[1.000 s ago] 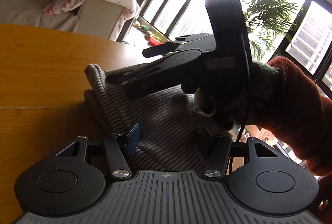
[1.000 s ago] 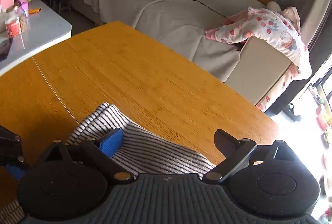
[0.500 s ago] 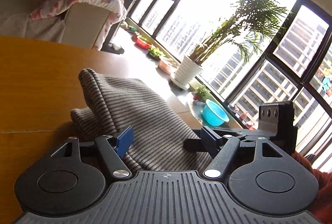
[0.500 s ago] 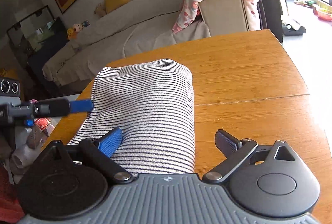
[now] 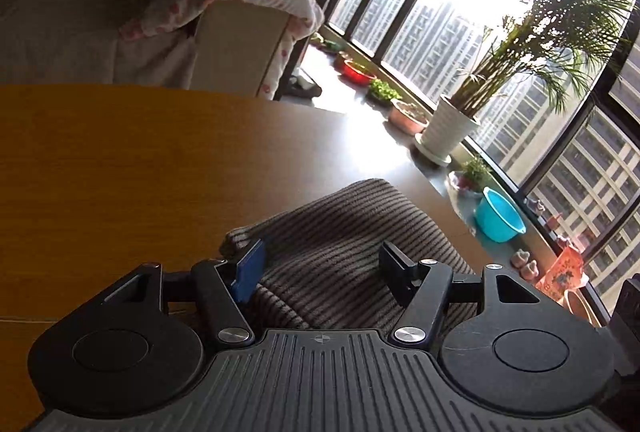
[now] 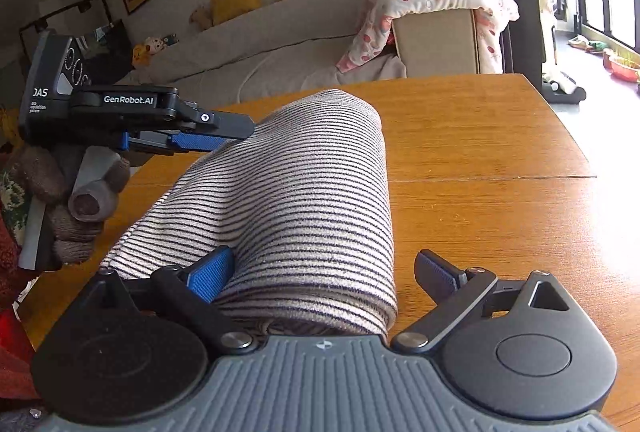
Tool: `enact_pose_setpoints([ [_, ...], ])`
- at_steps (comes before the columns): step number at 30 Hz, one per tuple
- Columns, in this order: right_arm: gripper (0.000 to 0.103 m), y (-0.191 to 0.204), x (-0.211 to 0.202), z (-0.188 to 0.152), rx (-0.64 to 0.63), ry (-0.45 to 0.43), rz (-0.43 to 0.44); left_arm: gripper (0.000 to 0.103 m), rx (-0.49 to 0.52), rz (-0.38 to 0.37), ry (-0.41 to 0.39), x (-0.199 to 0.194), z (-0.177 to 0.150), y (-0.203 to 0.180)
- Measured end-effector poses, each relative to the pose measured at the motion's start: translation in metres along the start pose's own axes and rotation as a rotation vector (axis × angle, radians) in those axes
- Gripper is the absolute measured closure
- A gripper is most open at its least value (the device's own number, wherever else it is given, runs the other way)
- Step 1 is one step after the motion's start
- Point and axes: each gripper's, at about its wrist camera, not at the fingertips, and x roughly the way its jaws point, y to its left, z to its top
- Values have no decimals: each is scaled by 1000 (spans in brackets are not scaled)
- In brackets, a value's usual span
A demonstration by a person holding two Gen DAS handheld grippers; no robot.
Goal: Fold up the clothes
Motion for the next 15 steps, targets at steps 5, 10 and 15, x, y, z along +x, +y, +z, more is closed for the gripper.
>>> enact_pose_setpoints([
  [5, 6, 1, -2, -2, -6, -11, -10, 17, -6, -47, 34, -35, -20, -15],
  [10, 6, 2, -8, -2, -7, -26, -5, 44, -21, -123, 125, -43, -65, -25],
  [15, 6, -13, -16, 2, 98, -38, 95, 66, -60, -250, 89, -53, -71, -24],
])
